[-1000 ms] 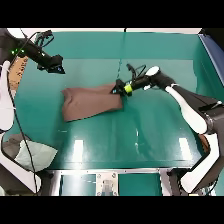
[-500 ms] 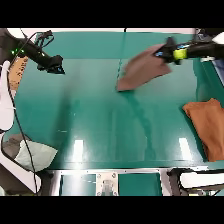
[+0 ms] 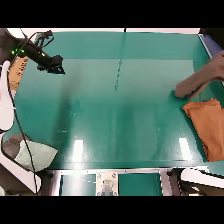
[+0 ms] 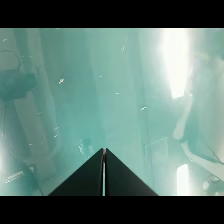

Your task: Fold the shirts.

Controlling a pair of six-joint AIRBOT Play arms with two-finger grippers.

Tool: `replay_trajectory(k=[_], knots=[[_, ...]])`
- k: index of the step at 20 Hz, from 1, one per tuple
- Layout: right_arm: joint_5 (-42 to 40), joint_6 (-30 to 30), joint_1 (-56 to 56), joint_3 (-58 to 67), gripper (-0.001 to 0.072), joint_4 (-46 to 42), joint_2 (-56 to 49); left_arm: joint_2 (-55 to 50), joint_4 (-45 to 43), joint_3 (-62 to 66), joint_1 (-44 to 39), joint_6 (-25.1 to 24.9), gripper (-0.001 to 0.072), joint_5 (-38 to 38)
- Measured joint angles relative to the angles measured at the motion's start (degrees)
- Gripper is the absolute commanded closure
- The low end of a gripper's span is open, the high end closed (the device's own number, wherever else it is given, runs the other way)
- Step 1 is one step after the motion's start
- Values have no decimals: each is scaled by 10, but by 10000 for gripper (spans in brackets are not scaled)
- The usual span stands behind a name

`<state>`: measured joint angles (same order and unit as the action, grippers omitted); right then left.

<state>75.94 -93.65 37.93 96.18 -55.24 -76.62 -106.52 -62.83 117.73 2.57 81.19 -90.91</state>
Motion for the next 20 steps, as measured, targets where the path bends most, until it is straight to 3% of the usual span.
replay_trajectory(k=[6,14,20], knots=[[21,-45,62,0,694,-105,21,0,1,0,0,-1,687,0],[138,-186,75,-54,693,-295,50,0,3,0,0,-2,687,-2],[198,-220,81,-147,691,-390,74,0,5,0,0,-2,686,-2]])
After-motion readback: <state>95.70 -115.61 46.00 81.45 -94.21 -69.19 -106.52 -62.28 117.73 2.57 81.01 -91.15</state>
